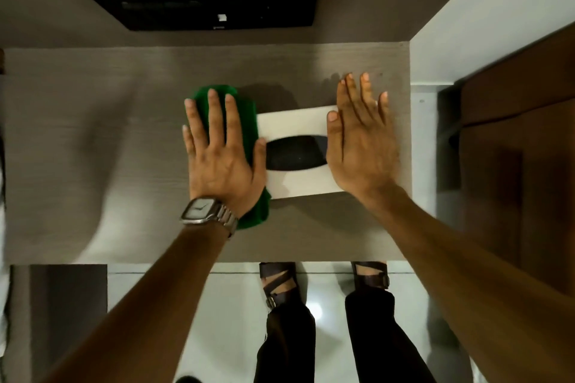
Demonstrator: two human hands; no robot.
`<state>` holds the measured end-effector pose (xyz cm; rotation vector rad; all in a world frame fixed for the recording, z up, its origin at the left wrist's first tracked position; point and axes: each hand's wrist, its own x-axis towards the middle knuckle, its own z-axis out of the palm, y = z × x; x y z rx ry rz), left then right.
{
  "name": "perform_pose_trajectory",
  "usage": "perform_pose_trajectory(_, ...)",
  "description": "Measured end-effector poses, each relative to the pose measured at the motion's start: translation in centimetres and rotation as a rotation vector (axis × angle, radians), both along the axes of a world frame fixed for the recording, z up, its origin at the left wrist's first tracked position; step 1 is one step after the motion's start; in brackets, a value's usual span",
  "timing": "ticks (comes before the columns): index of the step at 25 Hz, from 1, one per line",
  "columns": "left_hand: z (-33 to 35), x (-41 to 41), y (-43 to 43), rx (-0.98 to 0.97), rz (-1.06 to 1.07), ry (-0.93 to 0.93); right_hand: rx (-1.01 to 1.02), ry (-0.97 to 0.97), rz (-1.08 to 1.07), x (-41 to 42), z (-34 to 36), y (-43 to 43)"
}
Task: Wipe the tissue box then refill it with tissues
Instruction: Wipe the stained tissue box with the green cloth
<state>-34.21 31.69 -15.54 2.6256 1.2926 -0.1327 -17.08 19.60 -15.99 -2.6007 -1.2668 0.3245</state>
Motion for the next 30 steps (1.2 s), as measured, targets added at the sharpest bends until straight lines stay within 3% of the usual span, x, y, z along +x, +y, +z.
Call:
perform_pose_trajectory(3,0.3,3.4,-1.5,0.048,-0.081,-0.009,0.022,0.004,-0.022,0.1,-0.2,0.2)
perform_pose_trajectory(7,0.5,-1.6,-3.6,0.005,-0.500,0.055,0.028,0.003,-0.017,0.1,-0.2,-0.1)
perform_pose_trajectory(9,0.4,-3.7,-2.1,0.000,-0.466,0.059,0.027,0.000,-0.022,0.0,-0.2,0.0)
perform_pose_trajectory(13,0.4,2.6,-0.7,0.040,-0.032,0.038,0.037,-0.010,-0.027,0.1,-0.4,0.1)
perform_pose_trajectory(16,0.4,4.8,-5.1,0.011,-0.296,0.000,0.046,0.008,-0.021,0.2,-0.1,0.0)
perform_pose_trajectory(19,0.8,-0.8,-5.1,-0.021,-0.501,0.033,0.032,0.024,-0.015,0.3,0.2,-0.2)
perform_pose_trajectory(22,0.7,-2.7,-1.3,0.001,-0.250,0.029,0.016,0.012,-0.014,0.2,0.0,-0.1)
perform_pose_trajectory(25,0.4,2.7,-1.0,0.049,-0.070,0.016,0.049,0.000,-0.040,0.1,-0.2,-0.1)
perform_pose_trajectory(27,0.4,4.4,-3.0,0.040,-0.223,0.005,0.057,0.005,-0.037,0.1,-0.2,0.0)
perform_pose_trajectory(30,0.7,-0.2,-3.8,0.010,-0.531,0.051,0.049,0.016,-0.035,0.1,0.0,-0.1)
